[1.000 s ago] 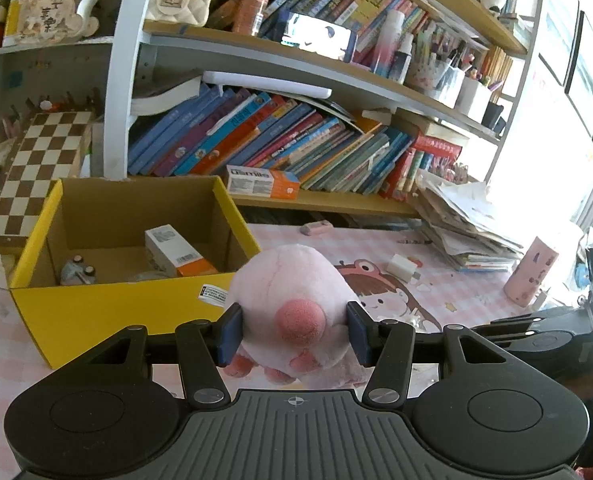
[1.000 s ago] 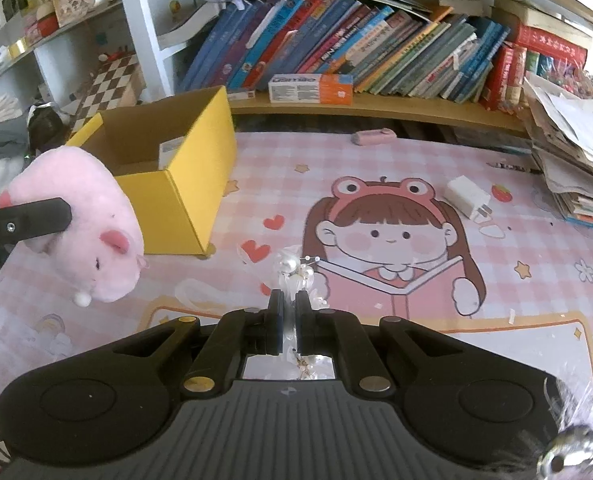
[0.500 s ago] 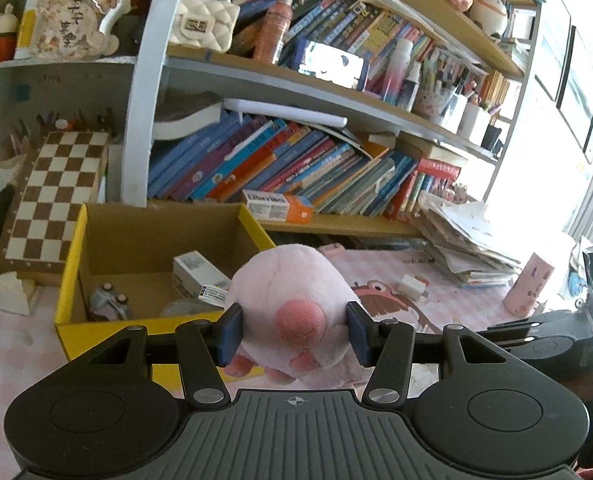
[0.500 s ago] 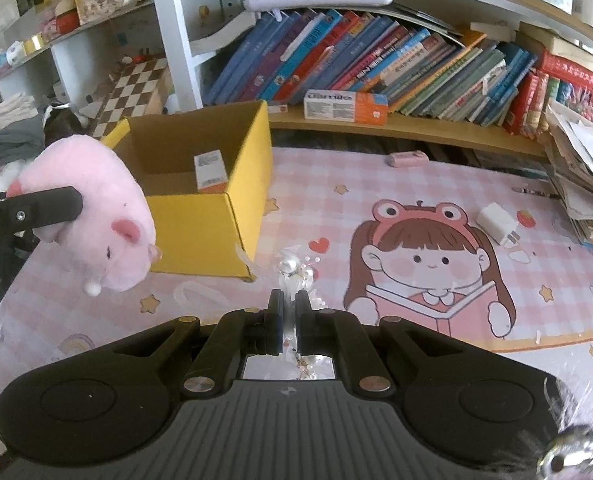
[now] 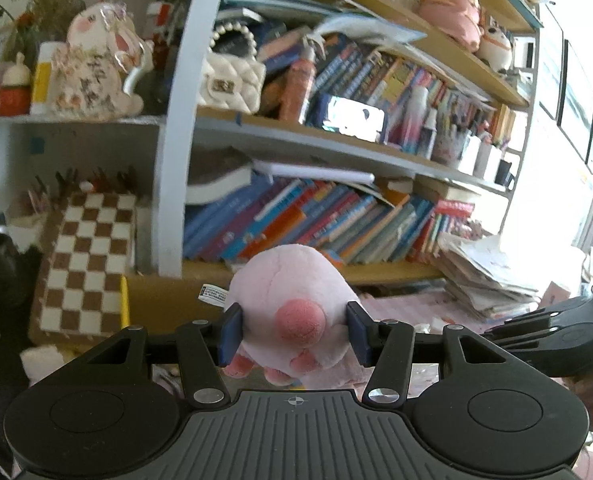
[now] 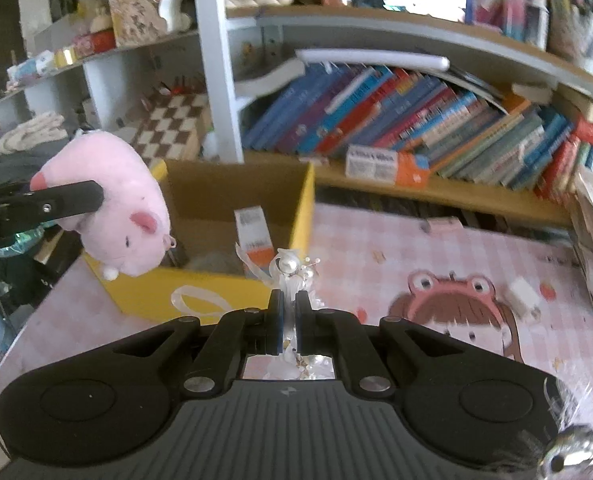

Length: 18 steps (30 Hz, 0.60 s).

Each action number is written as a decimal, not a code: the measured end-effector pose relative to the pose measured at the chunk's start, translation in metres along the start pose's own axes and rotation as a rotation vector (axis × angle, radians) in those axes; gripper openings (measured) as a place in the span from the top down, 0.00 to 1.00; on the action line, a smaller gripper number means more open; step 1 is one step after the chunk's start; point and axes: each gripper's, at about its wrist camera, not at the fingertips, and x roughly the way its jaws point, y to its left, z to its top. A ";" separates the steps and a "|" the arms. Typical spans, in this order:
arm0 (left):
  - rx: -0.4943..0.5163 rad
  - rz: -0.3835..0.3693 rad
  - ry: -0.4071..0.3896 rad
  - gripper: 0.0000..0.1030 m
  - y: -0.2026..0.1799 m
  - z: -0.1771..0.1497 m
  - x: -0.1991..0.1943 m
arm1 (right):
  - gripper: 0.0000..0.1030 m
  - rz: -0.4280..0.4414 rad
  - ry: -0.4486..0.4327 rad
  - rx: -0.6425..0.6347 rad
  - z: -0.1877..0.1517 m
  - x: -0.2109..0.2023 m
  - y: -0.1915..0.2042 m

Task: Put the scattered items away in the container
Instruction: 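Lift the plush pig and pearl bracelet and carry both toward the yellow box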

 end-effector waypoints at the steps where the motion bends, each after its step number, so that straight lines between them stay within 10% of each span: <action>1: 0.000 0.006 -0.005 0.49 0.003 0.001 0.001 | 0.95 0.005 -0.005 -0.009 0.005 0.002 0.002; 18: -0.025 0.068 0.017 0.49 0.034 -0.001 0.040 | 0.95 0.054 -0.063 -0.076 0.070 0.051 0.020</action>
